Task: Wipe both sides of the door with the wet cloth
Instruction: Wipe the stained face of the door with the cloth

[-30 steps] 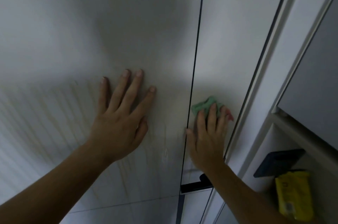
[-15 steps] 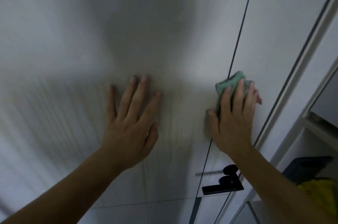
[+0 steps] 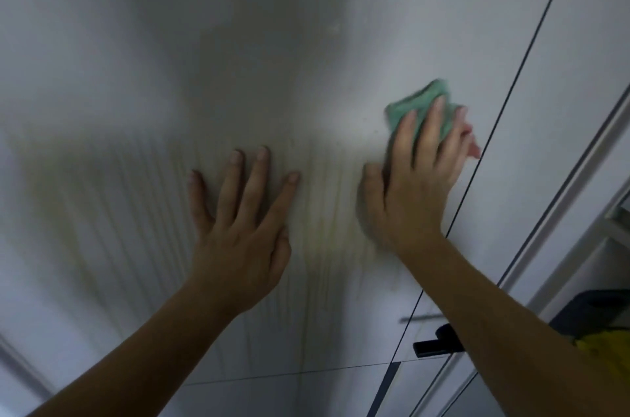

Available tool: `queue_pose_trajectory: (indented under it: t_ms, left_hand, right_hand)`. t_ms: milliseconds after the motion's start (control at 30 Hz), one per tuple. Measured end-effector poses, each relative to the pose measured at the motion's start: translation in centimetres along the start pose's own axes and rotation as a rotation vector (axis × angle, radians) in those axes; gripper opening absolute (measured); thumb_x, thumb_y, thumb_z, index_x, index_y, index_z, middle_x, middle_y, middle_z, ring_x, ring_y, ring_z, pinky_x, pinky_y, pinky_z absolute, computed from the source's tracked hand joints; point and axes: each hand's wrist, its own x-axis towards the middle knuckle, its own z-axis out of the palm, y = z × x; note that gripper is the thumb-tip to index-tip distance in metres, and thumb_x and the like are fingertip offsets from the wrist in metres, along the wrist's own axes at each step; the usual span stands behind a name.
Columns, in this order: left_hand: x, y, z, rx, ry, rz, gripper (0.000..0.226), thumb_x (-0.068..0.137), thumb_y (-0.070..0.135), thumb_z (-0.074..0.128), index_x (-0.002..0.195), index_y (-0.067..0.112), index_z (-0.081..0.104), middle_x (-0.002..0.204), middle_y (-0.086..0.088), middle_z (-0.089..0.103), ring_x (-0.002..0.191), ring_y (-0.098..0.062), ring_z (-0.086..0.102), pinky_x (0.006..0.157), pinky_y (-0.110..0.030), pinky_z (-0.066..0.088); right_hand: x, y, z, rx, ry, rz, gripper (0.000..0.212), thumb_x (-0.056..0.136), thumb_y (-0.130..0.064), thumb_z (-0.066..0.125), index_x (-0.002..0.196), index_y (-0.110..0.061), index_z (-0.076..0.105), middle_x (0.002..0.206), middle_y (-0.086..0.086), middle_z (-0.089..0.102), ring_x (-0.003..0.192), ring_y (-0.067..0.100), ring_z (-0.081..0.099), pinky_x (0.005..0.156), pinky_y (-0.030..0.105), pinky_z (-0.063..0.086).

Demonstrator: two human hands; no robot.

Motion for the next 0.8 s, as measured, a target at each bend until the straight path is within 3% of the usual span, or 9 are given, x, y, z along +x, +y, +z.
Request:
queue_pose_trajectory:
  t_ms: [100,167,233,300,367,500,567,733,800]
  left_hand:
    - [0.0,-0.3,-0.1,0.002,0.006,0.019,0.068,0.095,0.035,0.049,0.160,0.021,0.033,0.169,-0.017,0.013,0.157,-0.040,0.012,0.116,-0.076,0.011]
    - [0.0,-0.3,-0.3,-0.017,0.009,0.017,0.067,0.095,0.035,0.049,0.159,0.019,0.035,0.169,-0.017,0.015,0.156,-0.040,0.013,0.115,-0.076,0.012]
    - [0.0,-0.2,-0.6,-0.049,0.011,0.006,0.066,0.095,0.036,0.047,0.157,0.016,0.039,0.168,-0.018,0.019,0.156,-0.040,0.016,0.115,-0.076,0.014]
    - [0.1,-0.3,-0.9,-0.087,0.013,-0.004,0.065,0.095,0.036,0.047,0.156,0.013,0.041,0.167,-0.021,0.021,0.156,-0.039,0.018,0.116,-0.074,0.015]
    - [0.0,-0.8,-1.2,-0.114,0.024,-0.006,0.065,0.095,0.035,0.048,0.155,0.010,0.041,0.166,-0.023,0.021,0.156,-0.039,0.019,0.116,-0.073,0.017]
    - [-0.7,-2.0,-1.6,-0.098,0.037,-0.062,0.068,0.095,0.033,0.051,0.156,0.007,0.038,0.166,-0.026,0.020,0.155,-0.041,0.017,0.118,-0.071,0.017]
    - [-1.1,-2.8,-1.8,-0.070,0.036,-0.093,0.070,0.094,0.033,0.052,0.156,0.007,0.037,0.166,-0.027,0.019,0.155,-0.043,0.016,0.120,-0.070,0.014]
    - [-1.9,-4.9,-2.2,-0.043,0.024,-0.170,0.073,0.094,0.035,0.050,0.158,0.006,0.031,0.166,-0.030,0.014,0.155,-0.047,0.012,0.118,-0.074,0.011]
    - [-2.0,-5.3,-2.1,-0.036,0.008,-0.158,0.073,0.095,0.036,0.048,0.158,0.006,0.030,0.166,-0.030,0.013,0.155,-0.048,0.011,0.117,-0.075,0.011]
  right_hand:
    - [-4.8,-1.0,0.5,-0.030,-0.155,-0.307,0.065,0.100,-0.042,0.047,0.156,-0.011,0.030,0.165,0.013,0.021,0.155,0.043,0.006,0.123,0.059,0.006]
    - [-5.5,-0.3,-0.2,-0.054,-0.220,-0.392,0.067,0.101,-0.045,0.049,0.157,-0.015,0.027,0.166,0.009,0.018,0.156,0.037,0.003,0.125,0.056,0.006]
    - [-2.1,-0.1,-0.7,-0.054,-0.156,-0.306,0.064,0.104,-0.043,0.042,0.157,-0.013,0.026,0.167,0.010,0.015,0.155,0.040,0.006,0.125,0.058,0.005]
    - [2.8,-0.8,-0.9,-0.037,-0.059,-0.084,0.063,0.105,-0.041,0.035,0.157,-0.006,0.027,0.165,0.018,0.016,0.153,0.047,0.010,0.124,0.060,0.005]
    - [4.6,-2.5,-0.6,-0.012,-0.001,0.010,0.065,0.104,-0.040,0.038,0.157,-0.004,0.029,0.164,0.024,0.019,0.151,0.052,0.013,0.123,0.062,0.005]
    - [-1.7,-3.7,0.2,-0.022,-0.195,-0.433,0.071,0.100,-0.044,0.055,0.158,-0.016,0.026,0.167,0.009,0.014,0.155,0.041,0.008,0.124,0.060,0.009]
    - [-2.1,-2.7,-0.1,-0.046,-0.204,-0.512,0.070,0.099,-0.044,0.057,0.157,-0.018,0.029,0.167,0.005,0.015,0.155,0.039,0.014,0.124,0.057,0.010]
    - [8.9,-5.5,-1.1,-0.013,-0.003,-0.190,0.061,0.104,-0.039,0.041,0.155,-0.006,0.036,0.162,0.023,0.029,0.150,0.051,0.020,0.125,0.058,0.007]
    - [11.4,-7.5,-1.1,0.000,0.016,-0.175,0.063,0.105,-0.042,0.036,0.156,-0.005,0.034,0.162,0.023,0.028,0.150,0.051,0.018,0.125,0.058,0.005]
